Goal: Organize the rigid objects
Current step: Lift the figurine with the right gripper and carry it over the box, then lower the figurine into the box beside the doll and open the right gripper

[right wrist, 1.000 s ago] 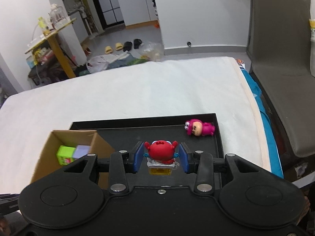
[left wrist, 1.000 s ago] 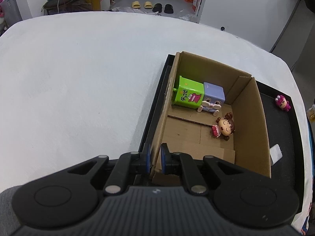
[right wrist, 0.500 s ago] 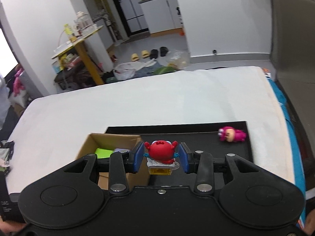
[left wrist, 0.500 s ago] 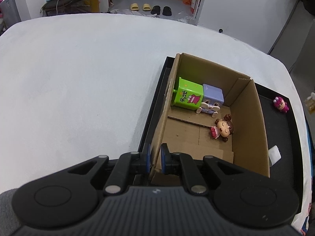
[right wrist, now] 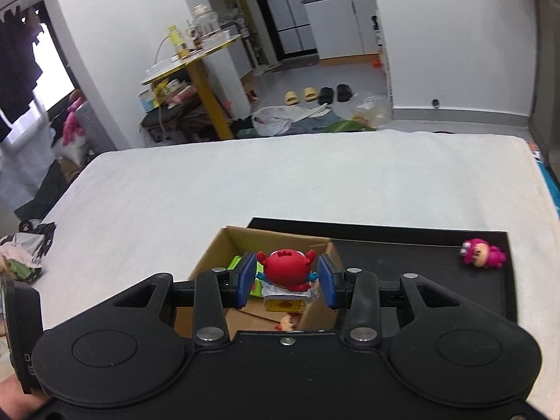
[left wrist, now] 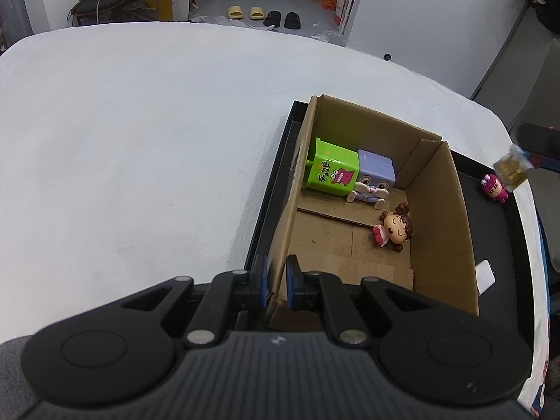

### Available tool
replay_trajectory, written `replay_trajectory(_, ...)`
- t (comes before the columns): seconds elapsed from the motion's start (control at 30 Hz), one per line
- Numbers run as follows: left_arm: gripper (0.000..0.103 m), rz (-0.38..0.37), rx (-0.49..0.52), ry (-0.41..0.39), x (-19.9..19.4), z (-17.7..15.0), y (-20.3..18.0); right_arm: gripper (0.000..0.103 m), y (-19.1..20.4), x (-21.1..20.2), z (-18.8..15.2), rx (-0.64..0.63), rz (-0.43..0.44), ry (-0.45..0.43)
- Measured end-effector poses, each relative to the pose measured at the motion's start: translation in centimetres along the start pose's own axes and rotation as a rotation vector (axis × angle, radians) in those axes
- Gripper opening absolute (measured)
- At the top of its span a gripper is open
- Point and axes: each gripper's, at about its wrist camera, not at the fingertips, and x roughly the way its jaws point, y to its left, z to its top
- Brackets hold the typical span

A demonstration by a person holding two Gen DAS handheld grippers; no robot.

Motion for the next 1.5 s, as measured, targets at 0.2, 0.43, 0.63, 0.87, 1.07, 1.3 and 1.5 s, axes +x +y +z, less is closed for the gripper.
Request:
replay_trajectory(0.2,0.009,-0.016,-0.015,0.006,0.1,0.2,0.4,0.038,1.6,1.4,0.2,0.001,0.064,0.053)
replay_trajectory(0.43,0.009,-0.033,-0.024,0.006,0.2,0.2,0.7,0.038,3.3,3.3,0.0,-0.006,0.130,0.118)
replay_trajectory(0.63,0.010,-0.042,-0.028,0.007,0.2,0.2,0.9,0.038,4.0,5.2,-1.2,-0.001,0.122,0.163)
replay_trajectory(0.87,0.010,-0.056,-0.040,0.013,0.2,0.3,1.3,0.039,3.8,7.7,-2.3,0.048,0.088,0.194)
replay_trajectory(1.07,0.010,-0.060,-0.040,0.026,0.3,0.5,1.3,0.045,3.5,8.2,-3.3,0.078,0.111,0.201)
replay_trajectory(1.3,0.010,-0.035,-0.025,0.013,0.3,0.3,0.8,0.055,2.6,6.3,-2.4,0.096,0.121,0.185)
replay_trajectory(1.5,0.010,-0.033,-0.021,0.013,0.3,0.3,0.8,0.062,2.0,3.8,-1.5,0.103,0.121,0.151)
